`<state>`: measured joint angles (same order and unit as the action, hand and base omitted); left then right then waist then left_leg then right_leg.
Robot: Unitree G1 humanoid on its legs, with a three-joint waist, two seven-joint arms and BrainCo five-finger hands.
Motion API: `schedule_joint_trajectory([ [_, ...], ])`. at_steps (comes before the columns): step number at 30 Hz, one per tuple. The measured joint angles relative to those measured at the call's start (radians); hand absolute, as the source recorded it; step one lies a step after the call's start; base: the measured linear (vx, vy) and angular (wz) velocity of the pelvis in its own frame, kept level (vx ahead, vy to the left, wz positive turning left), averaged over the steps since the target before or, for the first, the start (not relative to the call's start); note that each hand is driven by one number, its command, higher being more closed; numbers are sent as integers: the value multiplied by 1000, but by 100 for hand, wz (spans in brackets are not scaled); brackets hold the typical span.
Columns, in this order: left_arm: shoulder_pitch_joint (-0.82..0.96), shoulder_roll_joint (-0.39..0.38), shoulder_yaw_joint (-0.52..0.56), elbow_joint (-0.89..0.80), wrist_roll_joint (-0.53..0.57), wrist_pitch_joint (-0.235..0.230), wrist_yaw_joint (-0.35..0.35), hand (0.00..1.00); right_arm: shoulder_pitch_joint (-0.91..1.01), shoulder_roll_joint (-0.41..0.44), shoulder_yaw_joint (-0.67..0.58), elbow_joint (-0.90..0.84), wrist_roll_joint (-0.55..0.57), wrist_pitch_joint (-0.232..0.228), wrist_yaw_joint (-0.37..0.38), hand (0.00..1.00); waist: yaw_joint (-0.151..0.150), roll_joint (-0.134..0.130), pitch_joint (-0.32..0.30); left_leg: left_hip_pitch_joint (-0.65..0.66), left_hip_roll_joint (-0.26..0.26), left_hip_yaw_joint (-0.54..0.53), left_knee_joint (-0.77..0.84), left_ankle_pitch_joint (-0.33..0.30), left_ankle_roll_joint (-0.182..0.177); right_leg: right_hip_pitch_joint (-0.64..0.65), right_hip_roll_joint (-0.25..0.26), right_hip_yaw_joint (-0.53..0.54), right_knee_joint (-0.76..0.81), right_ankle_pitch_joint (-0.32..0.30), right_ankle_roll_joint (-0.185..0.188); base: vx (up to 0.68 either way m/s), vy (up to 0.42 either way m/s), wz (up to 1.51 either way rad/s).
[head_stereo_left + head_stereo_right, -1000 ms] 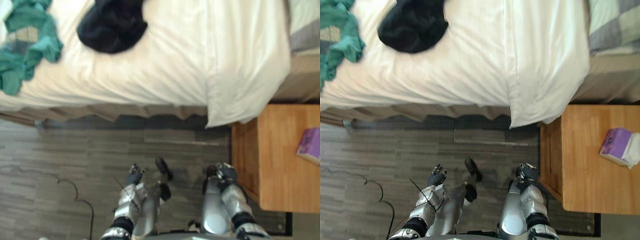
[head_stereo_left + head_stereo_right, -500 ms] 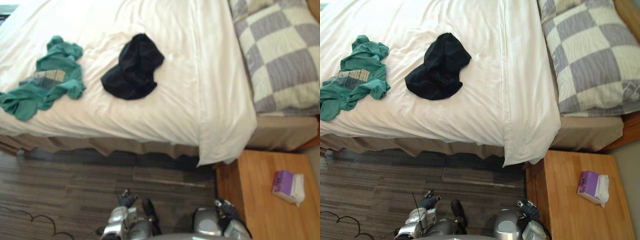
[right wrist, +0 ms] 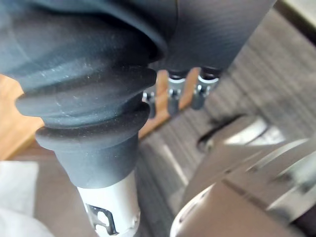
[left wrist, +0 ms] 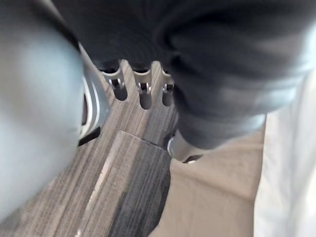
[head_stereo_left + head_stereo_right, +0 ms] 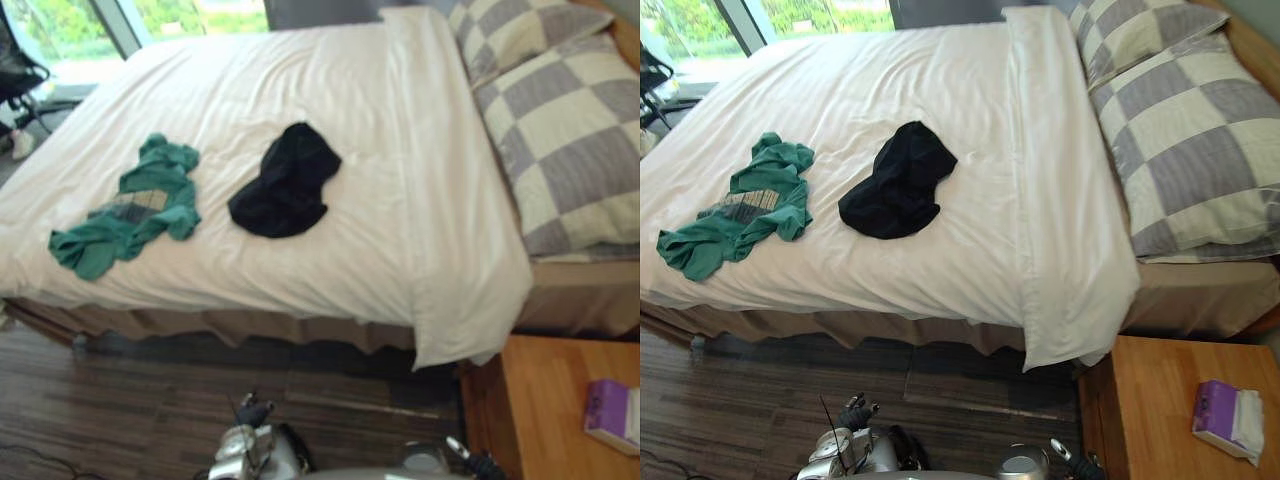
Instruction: Tidy the bed and pick cloth on bed and put in laundry
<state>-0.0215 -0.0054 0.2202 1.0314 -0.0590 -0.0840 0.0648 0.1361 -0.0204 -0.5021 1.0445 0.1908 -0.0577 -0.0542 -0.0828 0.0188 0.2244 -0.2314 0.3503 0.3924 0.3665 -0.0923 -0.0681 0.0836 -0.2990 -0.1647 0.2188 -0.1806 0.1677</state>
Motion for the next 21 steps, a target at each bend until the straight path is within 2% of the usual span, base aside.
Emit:
schedule_joint_trajectory([
  [1, 3, 16, -27, 0, 15, 0, -1, 0, 1, 0, 1, 2, -10, -1, 1, 0, -1, -8, -4, -1, 0, -118, -134, 44, -27, 1, -56, 0, 3, 7, 47, 297, 641, 30],
  [2, 0, 30, -36, 1, 18, 1, 0, 0, -6, 5, 5, 2, -18, -2, 1, 0, -8, -24, -9, -8, -21, -117, -119, 134, -73, 2, -90, 0, 3, 10, 80, 238, 560, 36],
  [3, -10, 55, -45, -1, 25, 1, 0, 0, -27, 18, 10, 13, -28, -1, 1, 0, -14, -65, -9, -31, -68, -111, -66, 116, -65, 2, -137, 1, 2, 19, 88, 140, 341, 25],
  [4, -19, 80, -53, -1, 28, 1, 4, 0, -44, 35, 25, 23, -39, -2, 8, 0, -15, -77, -12, -62, -68, -107, -1, 74, -70, -7, -139, 7, -5, 34, 103, 147, 366, 12],
  [5, -29, 105, -56, 1, 33, 3, 6, 0, -51, 26, 29, 29, -49, -7, 15, 0, -7, -75, -14, -125, -51, -157, 160, -2, -92, -1, -87, 31, -2, 49, 89, 199, 488, -45],
  [6, -21, 119, -64, 11, 34, 3, 7, 0, -51, 31, 31, 30, -68, -7, 14, 0, 25, -91, -29, -140, -58, -182, 272, -64, -116, 5, -112, 39, -23, 98, 91, 180, 483, -74],
  [7, -21, 123, -81, 24, 38, 6, 10, 0, -51, 29, 35, 30, -84, -8, 12, 0, 31, -80, -37, -139, -63, -184, 303, -119, -100, 8, -120, 65, -41, 135, 91, 140, 447, -90],
  [8, -34, 126, -123, 40, 58, 14, 14, 0, -55, 19, 54, 29, -95, -13, 13, 0, 28, -89, -60, -135, -83, -171, 321, -187, -49, -6, -139, 80, -39, 198, 90, 104, 529, -71],
  [9, -48, 126, -158, 43, 76, 16, 28, 0, -72, 21, 99, 28, -114, -9, 9, 0, 30, -80, -55, -114, -94, -128, 304, -204, -31, -70, -168, 71, -4, 285, -11, 90, 527, -60],
  [10, -53, 116, -170, 40, 81, 16, 33, 0, -81, 12, 115, 23, -116, -5, 14, 0, 32, -84, -59, -98, -103, -102, 280, -202, -11, -94, -181, 19, 21, 325, -104, 90, 603, -64],
  [11, -60, 104, -172, 40, 94, 20, 41, 0, -91, -1, 155, 23, -125, -4, 11, 0, 30, -77, -55, -63, -116, -62, 234, -187, 18, -146, -190, -75, 114, 291, -203, 59, 366, -45],
  [12, -61, 103, -179, 40, 98, 23, 47, 0, -97, -5, 179, 22, -124, -4, 9, 0, 26, -78, -55, -38, -126, -50, 198, -174, 34, -158, -167, -108, 161, 243, -168, 93, 384, -34],
  [13, -59, 110, -204, 40, 101, 26, 53, 0, -100, -8, 213, 24, -136, -6, 6, 0, 15, -79, -54, 25, -151, -36, 101, -136, 44, -159, -69, -115, 208, 141, -72, 97, 284, -10],
  [14, -56, 113, -227, 40, 105, 28, 54, 0, -100, -8, 232, 23, -152, -11, 5, 0, 14, -79, -54, 81, -184, -32, -3, -95, 58, -158, 26, -99, 226, 62, -71, 95, 242, 4],
  [16, -57, 108, -251, 39, 111, 28, 53, 0, -100, -8, 249, 12, -158, -14, 4, 0, 13, -77, -53, 135, -233, -33, -114, -42, 72, -155, 147, -54, 211, -10, -60, 70, 140, 38],
  [17, -60, 95, -261, 39, 111, 28, 52, 0, -100, -6, 251, 0, -161, -14, -1, 0, 11, -71, -46, 167, -274, -46, -162, -16, 82, -134, 201, -40, 152, -46, -89, 76, 98, 56],
  [18, -65, 85, -260, 39, 111, 28, 52, 0, -100, -6, 251, -2, -161, -15, -7, 0, 12, -72, -43, 180, -298, -55, -168, -11, 83, -105, 208, -38, 100, -56, -118, 86, 70, 64],
  [19, -64, 74, -258, 40, 111, 28, 52, 0, -102, -5, 250, -9, -161, -15, -10, 0, 14, -68, -35, 189, -325, -85, -164, -9, 82, -50, 195, -45, 52, -62, -143, 70, 43, 58],
  [21, -65, 45, -257, 38, 111, 27, 52, 0, -123, -10, 250, -8, -162, -19, -10, 0, 14, -35, -5, 194, -336, -108, -153, -4, 80, -28, 184, -76, 40, -60, -142, -2, 41, 46],
])
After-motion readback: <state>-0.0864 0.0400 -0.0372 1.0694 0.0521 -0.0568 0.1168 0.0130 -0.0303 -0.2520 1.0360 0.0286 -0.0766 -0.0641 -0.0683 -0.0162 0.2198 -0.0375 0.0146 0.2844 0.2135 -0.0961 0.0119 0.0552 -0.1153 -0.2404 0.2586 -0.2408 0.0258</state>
